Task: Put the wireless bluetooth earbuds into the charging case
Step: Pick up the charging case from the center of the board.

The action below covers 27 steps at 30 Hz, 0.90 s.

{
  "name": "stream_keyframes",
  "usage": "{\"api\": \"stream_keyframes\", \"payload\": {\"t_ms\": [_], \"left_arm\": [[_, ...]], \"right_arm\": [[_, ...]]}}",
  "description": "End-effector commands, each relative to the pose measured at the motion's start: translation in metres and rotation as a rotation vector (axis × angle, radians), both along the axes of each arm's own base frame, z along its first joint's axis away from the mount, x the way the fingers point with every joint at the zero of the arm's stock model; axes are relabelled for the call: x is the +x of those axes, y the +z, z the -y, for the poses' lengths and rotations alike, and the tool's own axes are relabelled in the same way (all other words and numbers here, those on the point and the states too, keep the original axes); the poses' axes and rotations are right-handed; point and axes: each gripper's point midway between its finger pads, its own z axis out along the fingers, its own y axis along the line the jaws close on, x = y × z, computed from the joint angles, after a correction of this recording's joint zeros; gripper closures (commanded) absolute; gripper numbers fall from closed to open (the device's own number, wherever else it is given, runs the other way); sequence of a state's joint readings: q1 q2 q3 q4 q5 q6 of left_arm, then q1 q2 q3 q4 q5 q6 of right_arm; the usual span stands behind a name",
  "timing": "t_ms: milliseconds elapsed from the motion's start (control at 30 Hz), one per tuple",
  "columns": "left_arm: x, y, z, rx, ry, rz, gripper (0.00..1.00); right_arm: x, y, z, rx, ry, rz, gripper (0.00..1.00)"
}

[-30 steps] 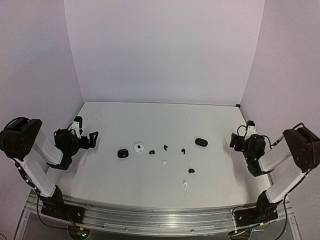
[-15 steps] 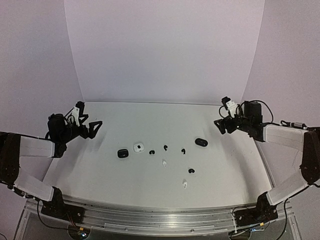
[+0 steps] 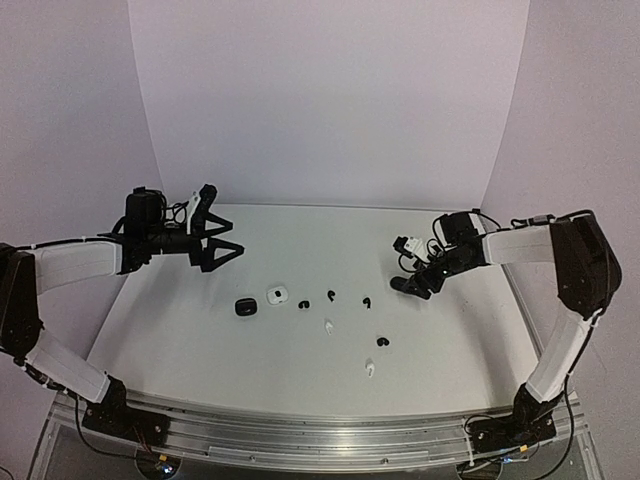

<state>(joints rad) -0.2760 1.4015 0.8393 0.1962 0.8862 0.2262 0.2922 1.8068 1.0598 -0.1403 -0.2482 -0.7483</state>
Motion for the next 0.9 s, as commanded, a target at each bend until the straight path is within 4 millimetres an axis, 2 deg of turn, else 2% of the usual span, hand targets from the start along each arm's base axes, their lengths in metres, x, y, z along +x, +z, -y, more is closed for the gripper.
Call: {"api": "stream_keyframes", "payload": {"t_ms": [0, 133, 300, 467, 700, 800, 867], "left_arm": [[-0.013, 0.018, 0.010, -0.017, -0.133, 0.031, 0.00], [-0.018, 0.017, 0.012, -0.008, -0.174, 0.002, 0.00], [-0.018, 0.014, 0.012, -0.003, -0.172, -0.013, 0.00], [-0.019, 0.010, 0.011, 0.019, -0.175, -0.004, 0.00], [-0.013, 0.008, 0.012, 0.031, -0.157, -0.008, 0.00], [-0.007, 0.011, 0.014, 0.014, -0.120, -0.061, 0.00], [-0.003, 0.014, 0.014, -0.009, -0.081, -0.116, 0.00]], "right_arm": [[0.011, -0.014, -0.003, 0.030, 0.029, -0.066, 0.19], [0.016, -0.028, -0.005, 0.024, 0.047, -0.090, 0.21], [0.013, -0.044, -0.003, -0.002, 0.067, -0.116, 0.35], [0.006, -0.050, 0.001, -0.028, 0.082, -0.126, 0.45], [0.003, -0.051, 0.001, -0.040, 0.107, -0.123, 0.62], [0.004, -0.043, -0.003, -0.065, 0.124, -0.088, 0.68], [0.008, -0.030, -0.010, -0.073, 0.125, -0.049, 0.73]]}}
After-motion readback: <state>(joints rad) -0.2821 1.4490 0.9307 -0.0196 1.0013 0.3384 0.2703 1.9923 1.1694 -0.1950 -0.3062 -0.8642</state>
